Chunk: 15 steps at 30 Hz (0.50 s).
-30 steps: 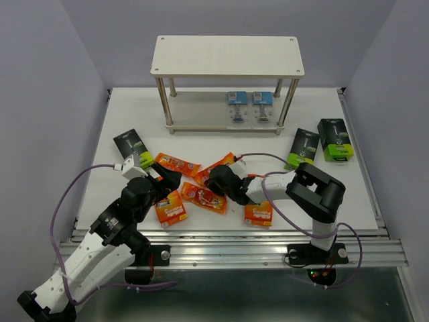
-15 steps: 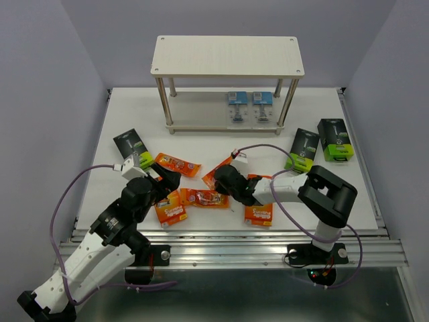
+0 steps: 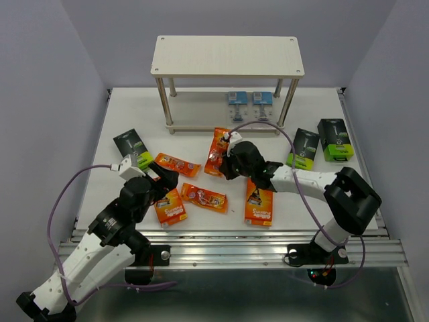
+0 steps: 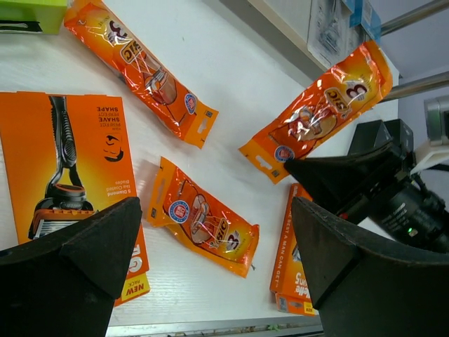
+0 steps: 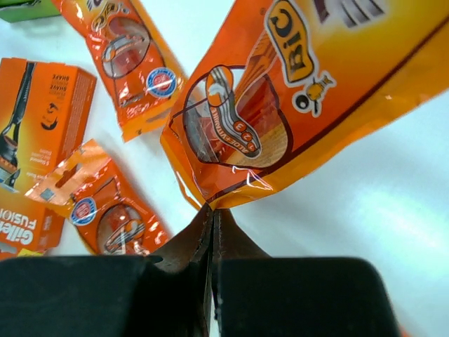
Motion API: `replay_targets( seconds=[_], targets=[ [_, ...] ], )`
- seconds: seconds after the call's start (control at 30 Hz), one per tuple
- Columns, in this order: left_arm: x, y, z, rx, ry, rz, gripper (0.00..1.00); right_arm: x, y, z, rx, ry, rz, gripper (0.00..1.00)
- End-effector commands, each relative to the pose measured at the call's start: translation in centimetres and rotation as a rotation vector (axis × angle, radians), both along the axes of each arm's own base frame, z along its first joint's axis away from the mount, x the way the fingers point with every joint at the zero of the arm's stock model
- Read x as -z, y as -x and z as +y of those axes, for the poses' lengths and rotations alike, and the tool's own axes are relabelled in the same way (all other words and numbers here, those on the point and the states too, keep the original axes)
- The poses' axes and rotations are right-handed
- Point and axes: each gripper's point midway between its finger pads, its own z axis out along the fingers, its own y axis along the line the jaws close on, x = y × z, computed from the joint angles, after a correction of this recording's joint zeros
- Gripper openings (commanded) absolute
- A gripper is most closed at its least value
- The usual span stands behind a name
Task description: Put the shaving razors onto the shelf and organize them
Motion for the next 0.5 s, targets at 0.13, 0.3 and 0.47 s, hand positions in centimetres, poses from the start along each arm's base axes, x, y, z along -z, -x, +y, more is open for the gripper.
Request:
replay_targets(
  seconds=[0.13,0.3,0.47],
  targets=[
    [-2.0,-0.6,0.9,-0.058,0.005,-0.041,0.99,-5.6,-7.1,1.8,-0.204,0.002,-0.204,0.01],
    [-2.0,-0.8,1.1,-0.072,-0.004,-0.038,0.99,-5.6,-10.5,1.8,-0.172,0.076,-0.244,0.01],
    [-2.0,-1.0,1.3,-0.086,-0.016,-0.034,0.99,-5.4,-13.2,1.8,-0.145,0.069,-0.239,0.01]
  ],
)
